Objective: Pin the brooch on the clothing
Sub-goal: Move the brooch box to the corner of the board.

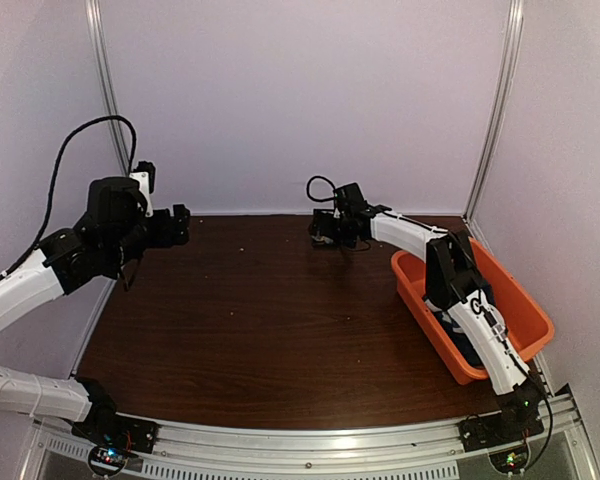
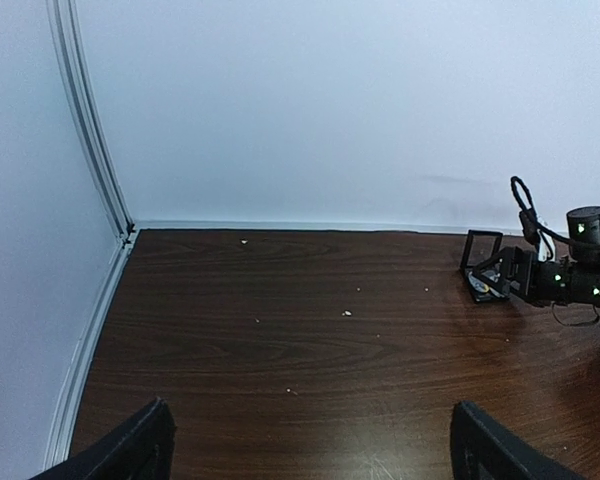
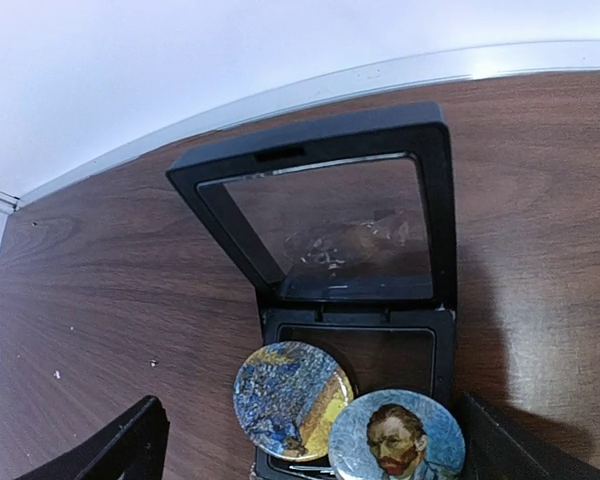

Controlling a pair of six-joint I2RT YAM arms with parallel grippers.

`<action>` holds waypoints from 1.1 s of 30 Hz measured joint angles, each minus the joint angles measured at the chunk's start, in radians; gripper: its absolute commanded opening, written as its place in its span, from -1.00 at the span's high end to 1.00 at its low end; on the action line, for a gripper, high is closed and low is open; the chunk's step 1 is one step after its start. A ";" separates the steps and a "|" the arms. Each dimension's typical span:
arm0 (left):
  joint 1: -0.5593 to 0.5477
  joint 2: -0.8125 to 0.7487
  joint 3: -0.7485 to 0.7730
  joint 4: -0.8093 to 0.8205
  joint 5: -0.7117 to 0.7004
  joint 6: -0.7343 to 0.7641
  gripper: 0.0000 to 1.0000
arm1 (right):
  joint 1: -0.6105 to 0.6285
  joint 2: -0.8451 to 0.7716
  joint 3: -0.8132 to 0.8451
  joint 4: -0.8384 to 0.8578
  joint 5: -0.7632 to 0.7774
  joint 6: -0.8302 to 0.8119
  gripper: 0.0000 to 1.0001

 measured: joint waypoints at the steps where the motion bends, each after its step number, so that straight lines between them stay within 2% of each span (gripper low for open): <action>1: 0.000 -0.001 0.000 0.000 -0.001 0.001 -0.95 | 0.000 0.006 0.010 0.000 -0.005 -0.001 -1.00; 9: 0.000 -0.003 -0.004 0.000 -0.002 0.003 -0.95 | 0.006 0.028 0.040 0.010 -0.010 -0.011 -1.00; 22: 0.000 -0.009 -0.008 0.000 -0.014 0.004 -0.96 | 0.007 0.029 0.040 0.010 0.083 0.026 -1.00; 33: 0.000 -0.016 -0.031 -0.001 -0.023 0.004 -0.95 | 0.013 0.068 0.078 0.070 0.043 0.027 -1.00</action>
